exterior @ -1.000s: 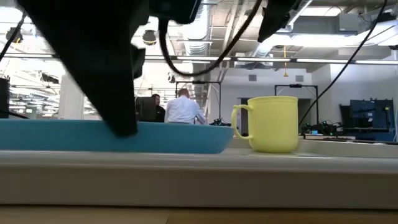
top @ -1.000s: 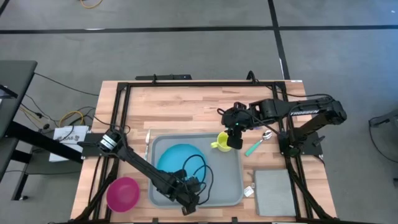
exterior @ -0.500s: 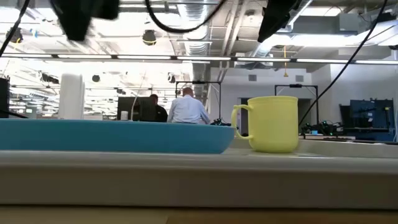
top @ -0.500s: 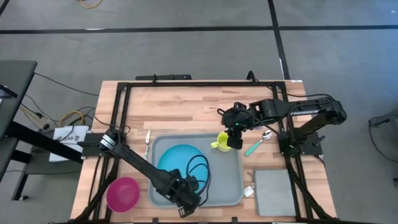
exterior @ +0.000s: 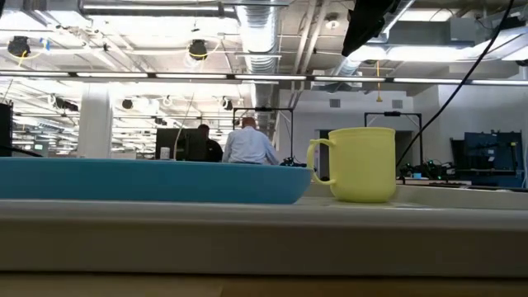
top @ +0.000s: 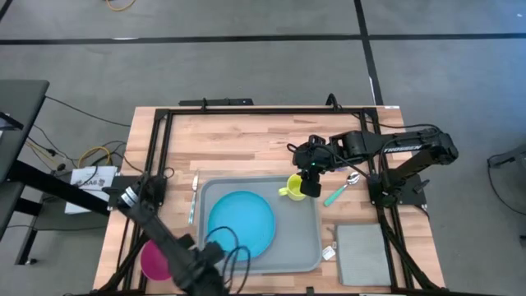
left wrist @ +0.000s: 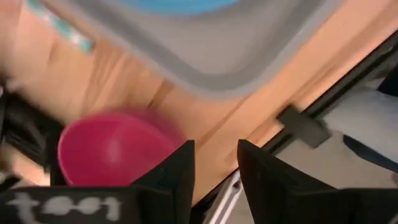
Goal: Set up tray
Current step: Put the pink bowl on top of the blue plate on the gray tray
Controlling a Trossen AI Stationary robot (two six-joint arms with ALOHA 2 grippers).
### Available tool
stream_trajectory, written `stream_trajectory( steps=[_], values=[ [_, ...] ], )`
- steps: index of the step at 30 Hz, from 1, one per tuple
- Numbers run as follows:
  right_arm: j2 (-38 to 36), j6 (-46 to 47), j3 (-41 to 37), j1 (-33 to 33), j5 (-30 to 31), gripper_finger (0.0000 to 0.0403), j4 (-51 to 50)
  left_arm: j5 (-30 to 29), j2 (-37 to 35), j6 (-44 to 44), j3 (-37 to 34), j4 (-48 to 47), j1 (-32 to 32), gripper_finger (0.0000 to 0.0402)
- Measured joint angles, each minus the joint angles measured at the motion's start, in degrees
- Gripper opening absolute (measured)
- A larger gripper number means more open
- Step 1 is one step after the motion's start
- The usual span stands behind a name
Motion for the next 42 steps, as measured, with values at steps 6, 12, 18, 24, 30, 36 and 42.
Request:
stream_trajectory(
  steps=[6, 12, 18, 24, 30, 36, 42],
  values=[
    [0.0, 0.0, 0.0, 0.0, 0.0, 0.0143, 0.01, 0.24, 0.0, -7.04, -0.17, 0.38, -4.47, 0.011],
    [0.0, -0.04, 0.02, 0.0, 0.0, 0.0143, 0.02, -1.76, -0.33, -10.91, -1.68, 0.23, -7.8, 0.011],
    [0.0, -2.1, 0.04, 0.0, 0.0, 0.0143, 0.07, -2.3, -0.39, -19.96, -4.58, 0.32, -10.12, 0.011],
    [0.0, -4.42, 0.04, 0.0, 0.0, 0.0143, 0.04, -2.12, -1.66, -23.4, -10.73, 1.19, -11.15, 0.011],
    [0.0, -4.55, 0.04, 0.0, 0.0, 0.0143, 0.04, -7.54, -5.03, -23.57, -13.66, 5.24, -10.58, 0.011],
    [0.0, -4.57, 0.04, 0.0, 0.0, 0.0143, 0.04, -7.65, -5.84, -25.14, -13.66, 4.28, -11.16, 0.011],
    [0.0, -4.57, 0.04, 0.0, 0.0, 0.0143, 0.04, -7.8, -5.84, -30.31, -13.66, 5.58, -11.56, 0.011]
  ],
)
